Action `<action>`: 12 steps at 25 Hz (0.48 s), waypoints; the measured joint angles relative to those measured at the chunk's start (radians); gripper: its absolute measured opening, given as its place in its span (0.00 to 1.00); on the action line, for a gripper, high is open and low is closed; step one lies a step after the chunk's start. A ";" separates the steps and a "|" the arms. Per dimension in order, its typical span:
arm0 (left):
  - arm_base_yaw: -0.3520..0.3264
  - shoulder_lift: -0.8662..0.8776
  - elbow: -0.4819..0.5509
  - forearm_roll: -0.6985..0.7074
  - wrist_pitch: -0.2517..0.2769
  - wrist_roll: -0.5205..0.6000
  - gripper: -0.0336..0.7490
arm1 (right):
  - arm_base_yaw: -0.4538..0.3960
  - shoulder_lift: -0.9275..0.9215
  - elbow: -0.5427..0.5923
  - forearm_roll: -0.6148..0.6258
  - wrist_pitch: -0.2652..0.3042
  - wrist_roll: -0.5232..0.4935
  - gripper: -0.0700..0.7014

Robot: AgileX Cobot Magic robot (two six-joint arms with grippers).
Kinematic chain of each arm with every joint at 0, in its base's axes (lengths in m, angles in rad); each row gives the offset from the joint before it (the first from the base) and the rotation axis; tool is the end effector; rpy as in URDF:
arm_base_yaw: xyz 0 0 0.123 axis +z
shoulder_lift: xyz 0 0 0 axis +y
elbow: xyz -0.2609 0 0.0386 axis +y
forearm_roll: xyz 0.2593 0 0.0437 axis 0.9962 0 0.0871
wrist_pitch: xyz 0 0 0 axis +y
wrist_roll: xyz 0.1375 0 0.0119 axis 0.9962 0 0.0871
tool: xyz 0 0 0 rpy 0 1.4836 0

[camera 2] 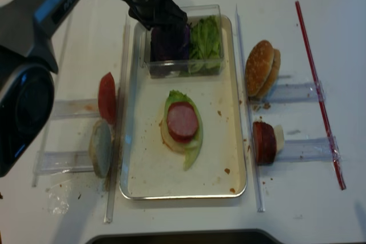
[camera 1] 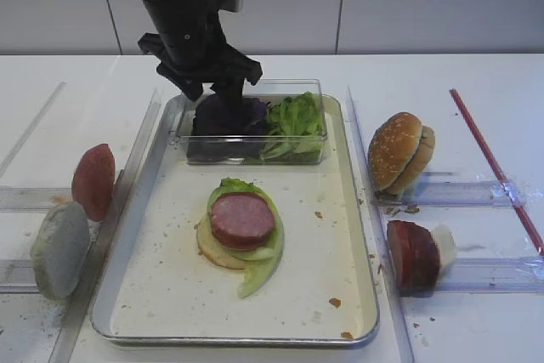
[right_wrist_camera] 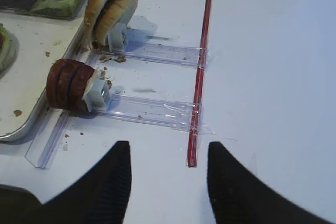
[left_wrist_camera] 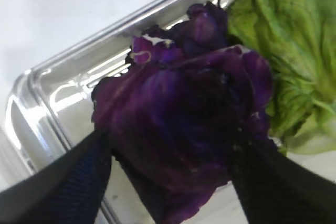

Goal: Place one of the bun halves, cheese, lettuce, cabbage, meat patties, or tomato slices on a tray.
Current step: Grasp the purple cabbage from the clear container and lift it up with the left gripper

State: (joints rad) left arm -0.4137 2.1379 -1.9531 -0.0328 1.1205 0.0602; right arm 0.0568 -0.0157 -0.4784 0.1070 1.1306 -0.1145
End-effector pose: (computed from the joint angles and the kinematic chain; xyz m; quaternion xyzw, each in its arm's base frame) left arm 0.4408 -0.1980 0.1881 0.2268 0.9579 -0.0464 0.1699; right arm 0.0625 0.0169 0.2474 -0.0783 0.8676 0.0392 0.4895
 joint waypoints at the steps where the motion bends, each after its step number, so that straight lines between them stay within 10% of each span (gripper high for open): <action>1: 0.002 0.000 0.000 -0.012 -0.002 0.003 0.61 | 0.000 0.000 0.000 0.000 0.000 0.000 0.54; 12: 0.006 0.013 0.000 -0.028 -0.014 0.018 0.60 | 0.000 0.000 0.000 0.000 0.000 0.001 0.54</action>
State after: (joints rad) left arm -0.4073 2.1505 -1.9531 -0.0603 1.1064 0.0784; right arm 0.0568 -0.0157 -0.4784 0.1070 1.1306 -0.1136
